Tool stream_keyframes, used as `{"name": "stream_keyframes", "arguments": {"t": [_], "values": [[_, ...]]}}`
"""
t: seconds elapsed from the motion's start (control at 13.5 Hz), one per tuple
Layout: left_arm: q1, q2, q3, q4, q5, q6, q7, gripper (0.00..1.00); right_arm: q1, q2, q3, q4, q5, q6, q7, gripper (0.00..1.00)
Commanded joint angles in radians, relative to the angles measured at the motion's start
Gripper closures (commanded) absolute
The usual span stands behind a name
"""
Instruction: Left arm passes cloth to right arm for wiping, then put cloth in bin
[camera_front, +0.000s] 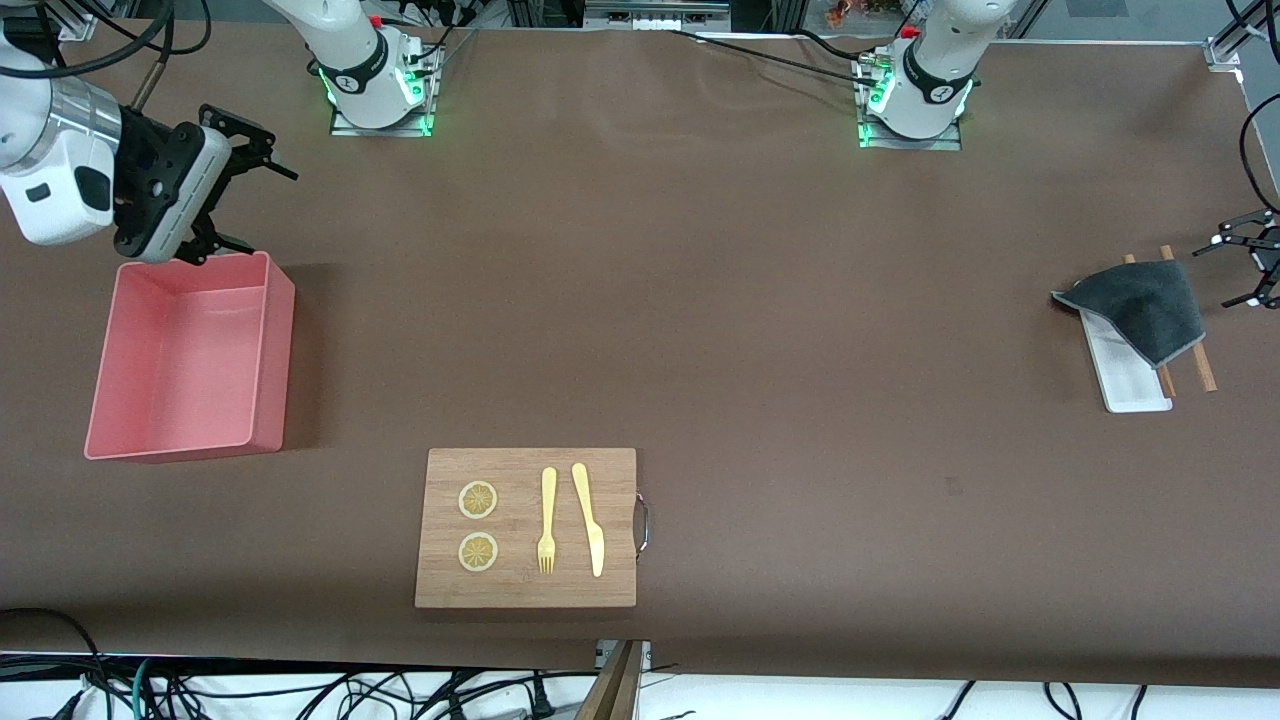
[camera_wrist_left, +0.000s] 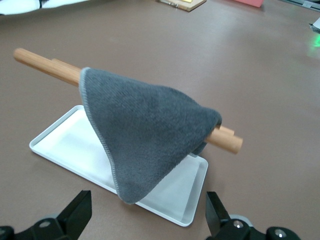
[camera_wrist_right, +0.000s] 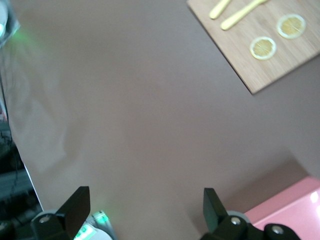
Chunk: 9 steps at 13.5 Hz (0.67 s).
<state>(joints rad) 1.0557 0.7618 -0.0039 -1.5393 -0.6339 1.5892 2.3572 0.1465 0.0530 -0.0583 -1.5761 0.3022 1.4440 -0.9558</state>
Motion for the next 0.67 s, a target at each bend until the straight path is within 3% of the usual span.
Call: {"name": "stream_keyframes", "arguments": {"t": [0.0, 0.3, 0.52, 0.59], "values": [[0.012, 0.062, -0.013, 0.024, -0.061, -0.012, 0.175, 0.0, -0.043, 0.042, -0.006, 0.03, 0.035, -0.045, -0.148, 0.0], [-0.005, 0.094, -0.018, 0.036, -0.082, -0.011, 0.195, 0.09, -0.123, 0.116, -0.011, 0.024, 0.208, -0.047, -0.21, 0.0], [-0.016, 0.12, -0.021, 0.036, -0.11, -0.009, 0.195, 0.1, -0.125, 0.116, -0.012, -0.001, 0.222, -0.033, -0.277, 0.0], [-0.022, 0.131, -0.021, 0.037, -0.115, -0.009, 0.195, 0.15, -0.128, 0.119, -0.012, -0.007, 0.224, -0.019, -0.291, 0.0]]}}
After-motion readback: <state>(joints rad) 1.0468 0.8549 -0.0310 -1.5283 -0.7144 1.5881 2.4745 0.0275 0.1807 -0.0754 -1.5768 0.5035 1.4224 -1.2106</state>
